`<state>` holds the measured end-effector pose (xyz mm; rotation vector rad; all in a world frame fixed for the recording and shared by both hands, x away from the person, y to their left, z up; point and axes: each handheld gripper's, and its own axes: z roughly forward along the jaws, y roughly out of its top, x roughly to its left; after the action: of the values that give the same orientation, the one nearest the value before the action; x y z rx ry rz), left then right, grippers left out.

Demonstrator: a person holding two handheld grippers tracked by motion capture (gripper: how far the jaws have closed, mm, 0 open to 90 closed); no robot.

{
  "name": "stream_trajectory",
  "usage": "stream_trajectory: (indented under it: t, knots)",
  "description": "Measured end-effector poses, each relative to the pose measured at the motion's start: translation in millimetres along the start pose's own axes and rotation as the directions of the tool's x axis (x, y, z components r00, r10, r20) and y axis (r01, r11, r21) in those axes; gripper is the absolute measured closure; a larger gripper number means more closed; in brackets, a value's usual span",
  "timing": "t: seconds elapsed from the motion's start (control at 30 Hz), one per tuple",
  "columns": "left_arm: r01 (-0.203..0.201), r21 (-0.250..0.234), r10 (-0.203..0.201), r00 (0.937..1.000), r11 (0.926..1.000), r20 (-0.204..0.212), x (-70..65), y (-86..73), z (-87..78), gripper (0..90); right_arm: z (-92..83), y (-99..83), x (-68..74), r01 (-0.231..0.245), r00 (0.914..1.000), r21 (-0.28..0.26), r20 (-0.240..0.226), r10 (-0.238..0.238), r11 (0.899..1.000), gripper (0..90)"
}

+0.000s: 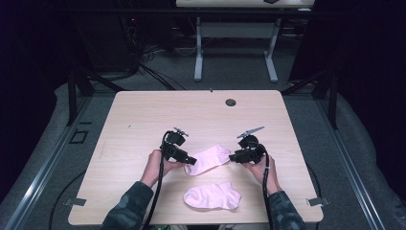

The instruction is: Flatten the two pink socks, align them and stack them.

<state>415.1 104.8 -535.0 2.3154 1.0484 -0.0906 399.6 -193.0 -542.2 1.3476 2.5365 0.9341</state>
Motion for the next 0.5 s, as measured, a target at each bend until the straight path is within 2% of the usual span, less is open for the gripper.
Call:
stream_trajectory:
  t: [0.07,0.1,0.17,0.2,0.33,0.37,0.4,0.47,0.5]
  knots:
    - [0.017,0.008,-0.017,0.9994,0.9998,-0.029,-0.9,-3.6,-0.4,38.5,-0.1,6.8,0.2,0.022,0.9996,-0.022,0.021,-0.021,1.000,59.1]
    - [0.018,0.009,-0.017,0.9987,0.9998,-0.048,-3.4,-7.3,0.6,39.2,3.3,13.0,0.0,0.050,0.9978,-0.015,0.044,-0.049,0.999,58.4]
    - [0.012,0.019,-0.011,0.9984,0.9997,-0.055,-4.4,-9.2,2.0,41.7,5.9,16.0,0.1,0.062,0.9970,-0.020,0.048,-0.061,0.998,58.0]
    - [0.014,0.026,-0.012,0.9976,0.9996,-0.069,-6.1,-11.2,5.0,42.4,13.8,21.8,-0.1,0.094,0.9932,-0.013,0.070,-0.093,0.995,58.4]
    - [-0.004,0.040,0.008,0.9954,0.9992,-0.095,-11.1,-14.3,14.2,45.6,26.9,25.4,0.6,0.114,0.9914,0.018,0.061,-0.115,0.993,59.8]
    - [-0.014,0.037,0.017,0.9962,0.9992,-0.086,-13.2,-14.6,16.8,48.2,31.8,25.8,1.7,0.113,0.9919,0.028,0.056,-0.114,0.993,63.1]
    - [-0.031,0.040,0.034,0.9950,0.9987,-0.094,-15.1,-14.4,17.8,50.6,34.5,25.3,3.1,0.106,0.9922,0.025,0.063,-0.108,0.994,65.9]
    - [-0.029,0.039,0.033,0.9947,0.9988,-0.098,-16.3,-14.2,18.5,52.0,37.4,24.1,3.8,0.107,0.9926,0.009,0.057,-0.107,0.994,69.3]
    - [-0.044,0.043,0.049,0.9926,0.9981,-0.111,-18.2,-13.5,19.3,55.3,36.6,24.8,4.1,0.118,0.9912,0.062,0.053,-0.121,0.991,78.2]
